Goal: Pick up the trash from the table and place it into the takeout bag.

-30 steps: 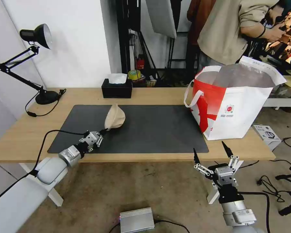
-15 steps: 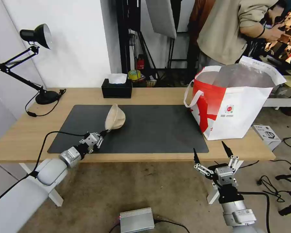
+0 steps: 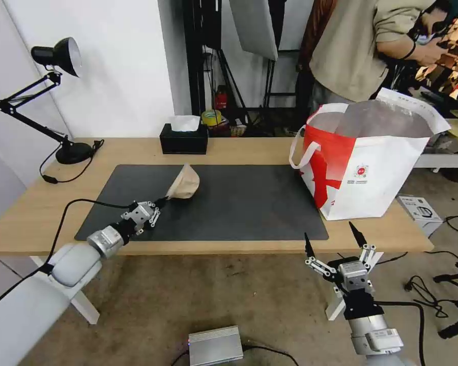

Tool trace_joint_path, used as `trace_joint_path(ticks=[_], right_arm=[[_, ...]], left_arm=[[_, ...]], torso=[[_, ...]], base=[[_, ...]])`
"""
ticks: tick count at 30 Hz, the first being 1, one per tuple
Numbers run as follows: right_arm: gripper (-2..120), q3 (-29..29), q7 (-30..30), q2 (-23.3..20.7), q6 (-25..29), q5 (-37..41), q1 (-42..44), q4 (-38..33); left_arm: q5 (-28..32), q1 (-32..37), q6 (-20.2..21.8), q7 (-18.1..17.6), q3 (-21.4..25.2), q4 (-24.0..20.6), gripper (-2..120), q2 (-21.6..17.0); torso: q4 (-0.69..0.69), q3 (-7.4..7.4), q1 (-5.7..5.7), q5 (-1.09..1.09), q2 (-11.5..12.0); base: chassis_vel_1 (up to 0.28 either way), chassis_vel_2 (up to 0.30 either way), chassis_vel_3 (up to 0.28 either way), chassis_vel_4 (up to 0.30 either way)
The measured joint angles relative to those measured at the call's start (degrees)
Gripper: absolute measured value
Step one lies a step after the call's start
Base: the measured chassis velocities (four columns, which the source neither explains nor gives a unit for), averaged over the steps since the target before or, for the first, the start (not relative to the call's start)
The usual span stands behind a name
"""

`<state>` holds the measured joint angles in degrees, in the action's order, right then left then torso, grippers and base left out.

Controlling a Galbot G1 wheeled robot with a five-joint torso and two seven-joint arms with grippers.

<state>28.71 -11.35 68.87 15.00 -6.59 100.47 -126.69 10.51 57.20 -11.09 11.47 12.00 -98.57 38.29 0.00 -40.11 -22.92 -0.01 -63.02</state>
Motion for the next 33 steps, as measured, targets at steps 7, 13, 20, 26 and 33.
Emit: trace_joint_path(ticks=[7,13,20,26,33], right_arm=[[100,0.0,0.0,0.0,0.0,0.0,0.0,0.0],[100,0.0,0.0,0.0,0.0,0.0,0.0,0.0],[100,0.0,0.0,0.0,0.0,0.0,0.0,0.0],[100,0.0,0.0,0.0,0.0,0.0,0.0,0.0],[100,0.0,0.0,0.0,0.0,0.0,0.0,0.0]], left_arm=[[0.4,4.0,-0.4,-0.4,5.5,-3.0,0,-1.5],[0.4,6.1,-1.0,-0.5,8.6,-4.4,0,-1.9],[1.2,8.5,-1.4,-1.6,12.7,-7.1,0,-3.3],[2.1,8.6,-1.9,-1.9,13.9,-8.5,0,-4.9],[2.6,6.9,-3.0,-2.7,13.7,-10.5,0,-7.2]], torso=[[0.0,0.0,0.0,0.0,0.0],[0.0,0.0,0.0,0.0,0.0],[0.0,0.0,0.0,0.0,0.0],[0.0,0.0,0.0,0.0,0.0],[0.0,0.0,0.0,0.01,0.0]], base=[[0.0,0.0,0.0,0.0],[0.0,0.0,0.0,0.0],[0.0,0.0,0.0,0.0],[0.0,0.0,0.0,0.0],[0.0,0.0,0.0,0.0]])
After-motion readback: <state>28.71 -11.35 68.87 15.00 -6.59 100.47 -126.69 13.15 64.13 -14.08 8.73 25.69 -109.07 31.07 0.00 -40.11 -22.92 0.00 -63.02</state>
